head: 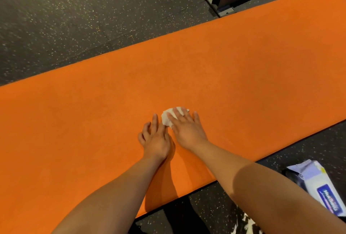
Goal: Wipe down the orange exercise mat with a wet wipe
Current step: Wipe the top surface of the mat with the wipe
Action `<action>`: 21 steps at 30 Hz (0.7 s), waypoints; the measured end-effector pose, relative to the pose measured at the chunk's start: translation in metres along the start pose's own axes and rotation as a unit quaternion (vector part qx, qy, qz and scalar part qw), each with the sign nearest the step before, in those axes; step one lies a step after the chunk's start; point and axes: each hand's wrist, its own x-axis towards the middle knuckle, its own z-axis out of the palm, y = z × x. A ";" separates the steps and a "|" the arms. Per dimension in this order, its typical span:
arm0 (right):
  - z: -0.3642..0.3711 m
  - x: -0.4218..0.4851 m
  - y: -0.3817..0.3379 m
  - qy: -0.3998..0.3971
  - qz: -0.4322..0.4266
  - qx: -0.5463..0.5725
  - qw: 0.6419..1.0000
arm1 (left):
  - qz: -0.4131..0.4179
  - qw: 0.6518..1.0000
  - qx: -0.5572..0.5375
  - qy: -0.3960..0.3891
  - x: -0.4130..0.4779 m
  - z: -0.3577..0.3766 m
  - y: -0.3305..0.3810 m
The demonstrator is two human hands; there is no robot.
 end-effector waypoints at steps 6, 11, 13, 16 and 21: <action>-0.004 -0.005 -0.020 0.005 0.101 0.071 0.992 | -0.005 1.000 -0.013 -0.012 -0.001 -0.006 0.005; 0.000 -0.011 -0.014 -0.021 -0.006 0.027 0.999 | -0.009 1.000 -0.016 -0.017 -0.002 -0.007 0.003; -0.005 -0.008 -0.003 -0.006 0.045 0.023 0.999 | -0.011 1.000 -0.012 -0.020 -0.001 -0.009 0.005; -0.007 -0.007 -0.013 0.010 0.123 0.061 0.990 | -0.010 1.000 -0.010 -0.026 -0.002 -0.008 0.007; 0.001 -0.018 -0.030 -0.018 0.024 0.071 0.997 | -0.003 0.999 -0.011 -0.044 0.000 -0.008 0.004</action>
